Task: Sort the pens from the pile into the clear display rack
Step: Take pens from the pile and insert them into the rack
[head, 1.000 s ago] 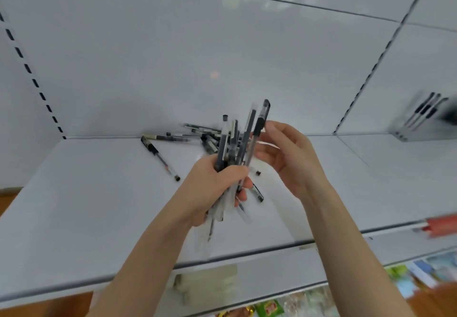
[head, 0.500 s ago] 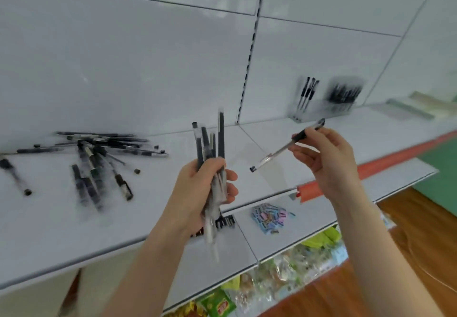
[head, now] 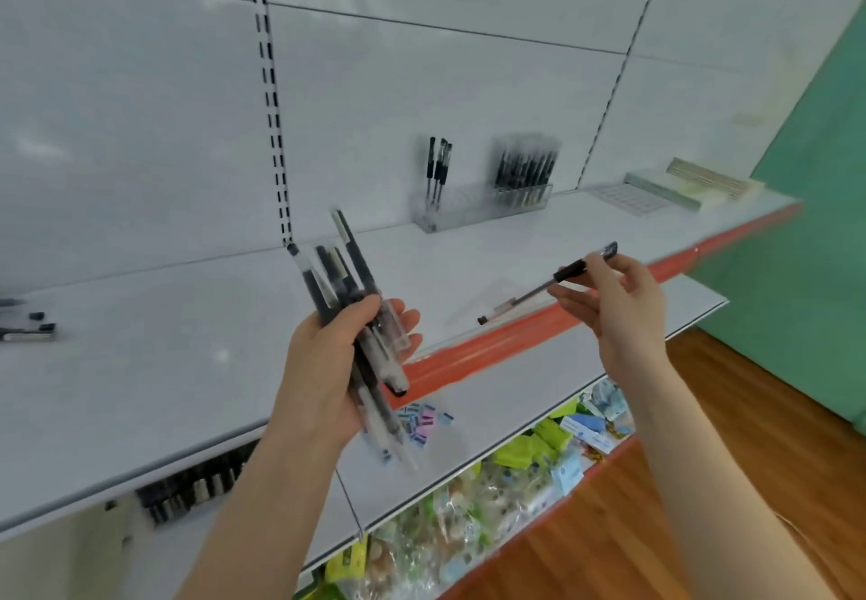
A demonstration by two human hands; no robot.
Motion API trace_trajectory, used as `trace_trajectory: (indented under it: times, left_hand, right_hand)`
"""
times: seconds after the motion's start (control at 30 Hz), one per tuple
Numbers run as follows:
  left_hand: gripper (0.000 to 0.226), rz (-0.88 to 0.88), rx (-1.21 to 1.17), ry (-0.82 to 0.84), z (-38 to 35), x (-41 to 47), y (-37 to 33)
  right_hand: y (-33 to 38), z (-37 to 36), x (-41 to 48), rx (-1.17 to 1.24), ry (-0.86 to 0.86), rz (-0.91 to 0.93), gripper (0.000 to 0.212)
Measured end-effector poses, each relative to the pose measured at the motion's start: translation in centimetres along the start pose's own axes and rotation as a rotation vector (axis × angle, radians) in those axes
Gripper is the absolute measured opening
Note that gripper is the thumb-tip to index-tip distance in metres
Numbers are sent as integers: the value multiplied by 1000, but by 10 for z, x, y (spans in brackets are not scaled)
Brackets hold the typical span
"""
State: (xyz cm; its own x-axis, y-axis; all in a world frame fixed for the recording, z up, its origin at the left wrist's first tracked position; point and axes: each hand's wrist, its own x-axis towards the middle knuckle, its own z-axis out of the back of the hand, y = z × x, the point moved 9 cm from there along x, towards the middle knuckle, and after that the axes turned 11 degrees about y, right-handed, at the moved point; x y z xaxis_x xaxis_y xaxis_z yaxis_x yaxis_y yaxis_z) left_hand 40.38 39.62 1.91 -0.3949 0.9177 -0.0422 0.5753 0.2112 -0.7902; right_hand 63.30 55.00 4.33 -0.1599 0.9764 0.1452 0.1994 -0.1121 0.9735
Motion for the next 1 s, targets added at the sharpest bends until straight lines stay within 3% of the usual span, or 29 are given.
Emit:
trace_trajectory:
  times: [0.13, 0.37, 0.57, 0.73, 1.0]
  left_hand:
    - [15, -43, -74, -30, -19, 45, 12]
    - [13, -98, -184, -68, -45, 134, 23]
    - [12, -106, -153, -130, -54, 169, 31]
    - [7, -148, -139, -203, -53, 184, 31]
    - [8, -303, -107, -386, -59, 195, 37]
  right_hand:
    - [-3, 2, 56, -24, 12, 26, 6]
    - [3, -30, 172, -43, 85, 119, 11]
    - [1, -56, 236, -131, 164, 198, 8]
    - [-3, -98, 276, -207, 313, 261, 6]
    - [-7, -168, 310, -400, 699, 392, 7]
